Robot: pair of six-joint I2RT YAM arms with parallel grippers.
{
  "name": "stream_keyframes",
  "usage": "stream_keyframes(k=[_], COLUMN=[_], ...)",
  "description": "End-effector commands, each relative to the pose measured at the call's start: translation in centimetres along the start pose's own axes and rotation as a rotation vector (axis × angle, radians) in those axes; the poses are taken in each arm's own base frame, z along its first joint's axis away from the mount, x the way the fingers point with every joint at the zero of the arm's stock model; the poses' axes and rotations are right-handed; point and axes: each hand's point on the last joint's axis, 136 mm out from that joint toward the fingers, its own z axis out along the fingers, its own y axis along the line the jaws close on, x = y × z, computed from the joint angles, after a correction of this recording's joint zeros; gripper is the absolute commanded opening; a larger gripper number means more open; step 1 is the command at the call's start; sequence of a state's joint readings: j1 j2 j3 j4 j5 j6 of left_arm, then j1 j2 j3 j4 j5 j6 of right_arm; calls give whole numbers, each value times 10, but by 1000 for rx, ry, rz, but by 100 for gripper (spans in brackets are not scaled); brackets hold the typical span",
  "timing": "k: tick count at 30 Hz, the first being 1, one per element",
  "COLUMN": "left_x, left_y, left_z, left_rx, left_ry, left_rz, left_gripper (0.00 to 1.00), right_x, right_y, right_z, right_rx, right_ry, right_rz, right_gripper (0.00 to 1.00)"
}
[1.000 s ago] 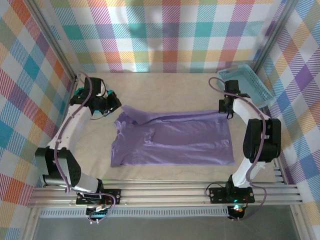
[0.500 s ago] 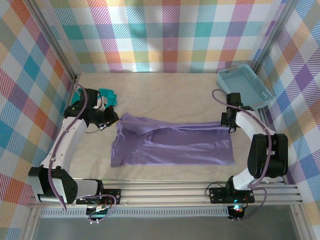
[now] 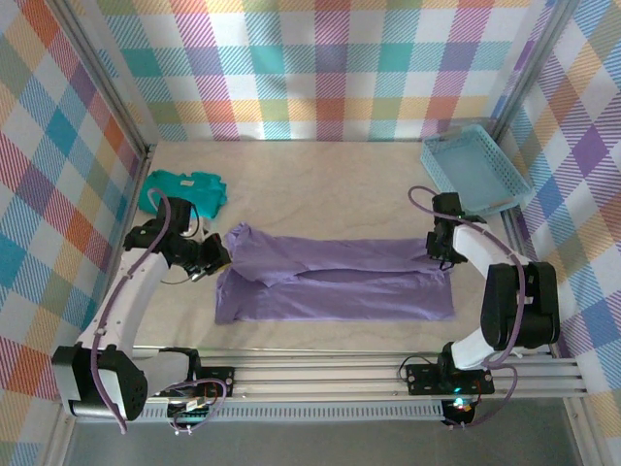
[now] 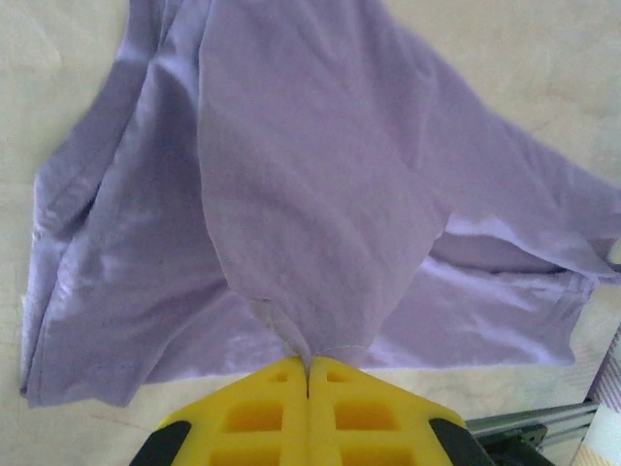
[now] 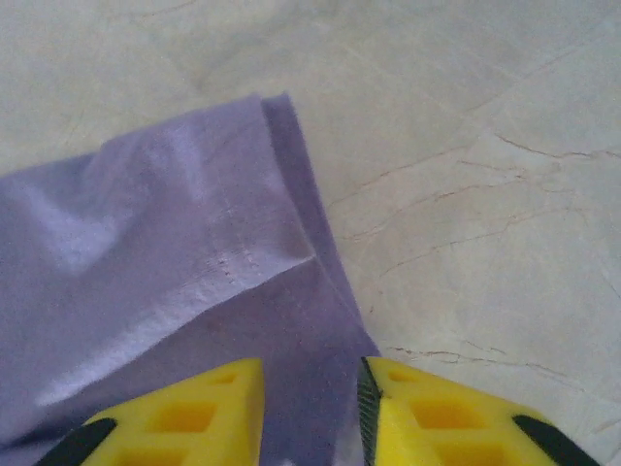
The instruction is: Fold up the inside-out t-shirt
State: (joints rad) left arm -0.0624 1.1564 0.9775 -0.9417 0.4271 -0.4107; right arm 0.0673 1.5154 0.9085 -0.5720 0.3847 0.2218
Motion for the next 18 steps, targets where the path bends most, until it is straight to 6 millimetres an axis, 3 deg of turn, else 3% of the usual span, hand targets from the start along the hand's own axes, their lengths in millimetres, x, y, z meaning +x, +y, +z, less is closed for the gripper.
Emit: stream_keyframes(k=[1, 3, 5, 8, 12, 16, 18], left_x=[9, 8, 7, 8, 8, 9, 9], left_y=[-1, 1, 0, -4, -8, -13, -12], left_z=[3, 0, -4, -7, -9, -9, -9], left_rx=[42, 23, 19, 28, 49, 78, 73], left_ry=[39, 29, 24, 32, 37, 43, 40], left_rz=[-19, -8, 3, 10, 8, -2, -3], left_gripper=[0, 0, 0, 0, 0, 0, 0], right_x=[-18, -24, -16, 11, 61, 96, 109], right_y=[13, 48, 94, 167, 259, 319, 348], right_z=[-27, -51, -69, -95, -144, -170, -180], right_rx=[6, -62, -231, -497, -789, -873, -854], right_ry=[-133, -254, -301, -324, -403, -512, -590], right_rz=[-56, -182, -282, -444, -683, -784, -811], right_gripper=[43, 50, 51, 52, 55, 60, 66])
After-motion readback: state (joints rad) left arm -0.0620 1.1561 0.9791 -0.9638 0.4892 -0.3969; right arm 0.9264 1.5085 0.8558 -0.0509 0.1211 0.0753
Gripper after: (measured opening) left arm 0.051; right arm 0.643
